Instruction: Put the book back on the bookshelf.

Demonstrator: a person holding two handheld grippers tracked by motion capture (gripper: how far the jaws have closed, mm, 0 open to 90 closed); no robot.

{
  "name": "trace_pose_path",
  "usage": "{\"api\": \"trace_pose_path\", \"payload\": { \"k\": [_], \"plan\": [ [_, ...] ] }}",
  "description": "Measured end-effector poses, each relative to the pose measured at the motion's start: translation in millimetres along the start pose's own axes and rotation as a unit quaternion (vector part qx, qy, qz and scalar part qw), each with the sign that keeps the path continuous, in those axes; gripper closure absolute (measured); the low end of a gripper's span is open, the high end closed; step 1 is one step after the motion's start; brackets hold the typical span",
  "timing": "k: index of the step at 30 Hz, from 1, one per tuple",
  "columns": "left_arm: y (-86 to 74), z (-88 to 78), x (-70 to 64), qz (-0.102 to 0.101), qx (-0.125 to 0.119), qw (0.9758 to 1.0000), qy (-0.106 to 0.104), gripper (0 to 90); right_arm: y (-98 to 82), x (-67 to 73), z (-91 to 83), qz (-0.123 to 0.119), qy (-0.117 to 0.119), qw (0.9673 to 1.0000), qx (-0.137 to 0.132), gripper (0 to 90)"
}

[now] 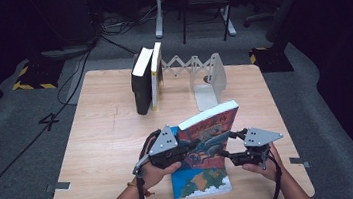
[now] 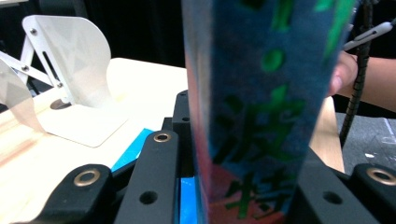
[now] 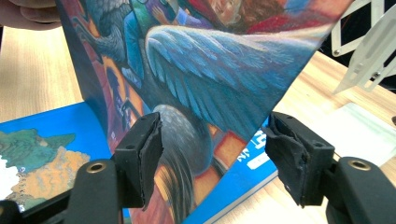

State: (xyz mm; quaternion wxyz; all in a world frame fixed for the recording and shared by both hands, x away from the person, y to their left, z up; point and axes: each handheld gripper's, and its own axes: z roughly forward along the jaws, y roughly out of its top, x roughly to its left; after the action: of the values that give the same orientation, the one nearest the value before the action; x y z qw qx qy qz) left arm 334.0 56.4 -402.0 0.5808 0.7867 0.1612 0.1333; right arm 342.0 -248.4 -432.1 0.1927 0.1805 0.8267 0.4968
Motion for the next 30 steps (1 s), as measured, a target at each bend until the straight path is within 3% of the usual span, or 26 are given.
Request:
{"api": "trace_pose_path", "payload": {
  "k": [9, 18, 25, 30],
  "plan": [
    [0.9, -2.2, 8.5, -0.001, 0.0, 1.0, 0.006, 74.2, -2.7, -4.0, -1.2, 0.002, -0.008, 0.9999, 0.011, 36.1],
    [1.1, -9.7, 25.1, -0.02, -0.013, 0.999, 0.039, 74.2, -3.5, -9.0, -4.5, -0.001, -0.023, 0.9994, 0.025, 35.9],
    [2.5, -17.0, 41.8, -0.036, -0.026, 0.9964, 0.072, 74.3, -10.2, -16.2, -3.1, 0.006, -0.024, 0.9983, 0.053, 34.2],
    [1.1, -19.9, 58.0, -0.048, -0.032, 0.994, 0.093, 74.2, -20.0, -24.7, 0.3, 0.026, -0.036, 0.997, 0.063, 33.5]
  ]
}}
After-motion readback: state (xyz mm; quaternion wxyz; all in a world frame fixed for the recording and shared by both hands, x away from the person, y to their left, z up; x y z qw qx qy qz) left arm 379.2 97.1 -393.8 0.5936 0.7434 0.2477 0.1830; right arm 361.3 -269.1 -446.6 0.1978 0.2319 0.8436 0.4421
